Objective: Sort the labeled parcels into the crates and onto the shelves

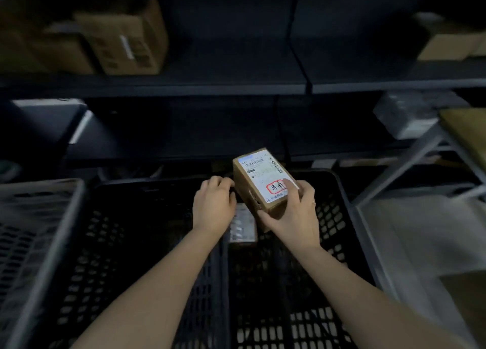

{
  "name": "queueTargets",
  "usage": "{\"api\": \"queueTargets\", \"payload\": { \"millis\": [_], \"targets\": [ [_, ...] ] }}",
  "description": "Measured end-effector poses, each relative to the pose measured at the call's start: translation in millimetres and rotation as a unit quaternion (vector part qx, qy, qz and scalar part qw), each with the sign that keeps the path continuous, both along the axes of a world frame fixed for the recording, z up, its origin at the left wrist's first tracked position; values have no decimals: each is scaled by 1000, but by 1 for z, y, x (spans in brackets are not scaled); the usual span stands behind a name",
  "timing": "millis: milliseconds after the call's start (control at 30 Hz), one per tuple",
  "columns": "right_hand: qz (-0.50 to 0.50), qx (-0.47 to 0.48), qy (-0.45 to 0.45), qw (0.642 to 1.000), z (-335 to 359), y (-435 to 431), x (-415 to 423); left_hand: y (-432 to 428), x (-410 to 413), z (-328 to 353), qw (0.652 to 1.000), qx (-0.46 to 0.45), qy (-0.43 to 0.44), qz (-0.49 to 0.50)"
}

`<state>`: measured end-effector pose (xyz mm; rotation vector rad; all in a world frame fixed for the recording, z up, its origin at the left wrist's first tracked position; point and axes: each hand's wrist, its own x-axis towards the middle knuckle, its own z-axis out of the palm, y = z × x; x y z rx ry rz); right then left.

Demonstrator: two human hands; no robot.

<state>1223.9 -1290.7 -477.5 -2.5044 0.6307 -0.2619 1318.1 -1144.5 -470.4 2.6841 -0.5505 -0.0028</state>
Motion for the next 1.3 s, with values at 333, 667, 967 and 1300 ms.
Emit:
{"api": "queueTargets", "payload": {
  "millis": [333, 667, 967, 1300],
  "targets": [
    [208, -1, -23, 978, 65, 184, 63, 247, 2, 72, 980, 118, -62, 148],
    [334, -2, -3, 943, 52, 426, 108, 501, 6, 46, 969, 153, -5, 192],
    [274, 22, 88, 957, 7, 527, 141, 559, 50, 3, 979, 162, 50, 112],
    [151, 67, 132, 977, -161, 610, 213, 603, 86, -125, 979, 155, 72, 110]
  ]
}}
